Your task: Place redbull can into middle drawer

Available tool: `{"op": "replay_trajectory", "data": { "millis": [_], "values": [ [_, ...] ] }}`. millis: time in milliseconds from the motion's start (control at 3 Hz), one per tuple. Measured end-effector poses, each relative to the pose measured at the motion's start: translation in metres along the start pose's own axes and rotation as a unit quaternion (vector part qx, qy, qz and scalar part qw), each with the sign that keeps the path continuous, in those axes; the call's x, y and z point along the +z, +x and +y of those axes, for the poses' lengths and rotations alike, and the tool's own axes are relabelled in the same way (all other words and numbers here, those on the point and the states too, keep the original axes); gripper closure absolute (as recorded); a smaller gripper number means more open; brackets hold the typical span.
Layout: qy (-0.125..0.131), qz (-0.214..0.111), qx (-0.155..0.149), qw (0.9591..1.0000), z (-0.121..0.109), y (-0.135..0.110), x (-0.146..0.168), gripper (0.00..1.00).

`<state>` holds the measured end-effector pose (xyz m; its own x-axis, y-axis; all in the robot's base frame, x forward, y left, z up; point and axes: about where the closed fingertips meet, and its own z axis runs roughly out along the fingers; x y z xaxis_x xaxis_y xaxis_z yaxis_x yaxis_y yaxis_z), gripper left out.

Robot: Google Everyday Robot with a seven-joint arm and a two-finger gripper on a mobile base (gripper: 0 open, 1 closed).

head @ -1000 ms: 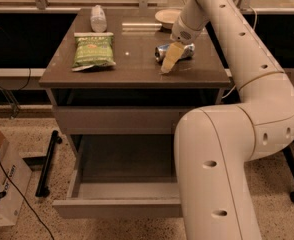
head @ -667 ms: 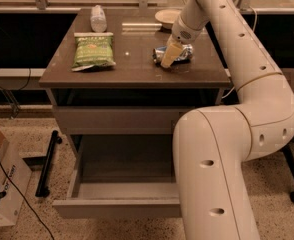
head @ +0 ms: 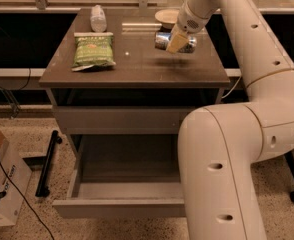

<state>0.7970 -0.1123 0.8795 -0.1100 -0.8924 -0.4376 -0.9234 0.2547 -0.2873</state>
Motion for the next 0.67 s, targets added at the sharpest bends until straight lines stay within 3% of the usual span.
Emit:
{"op": "replay_trajectory", "data": {
  "millis": [333, 667],
  "values": [
    [0.012, -0.019, -0.015, 0.9996, 0.004, -0.011, -0.036, 1.00],
    [0.012, -0.037, -0.016, 0.9991, 0.024, -0.015, -0.076, 1.00]
  ]
}}
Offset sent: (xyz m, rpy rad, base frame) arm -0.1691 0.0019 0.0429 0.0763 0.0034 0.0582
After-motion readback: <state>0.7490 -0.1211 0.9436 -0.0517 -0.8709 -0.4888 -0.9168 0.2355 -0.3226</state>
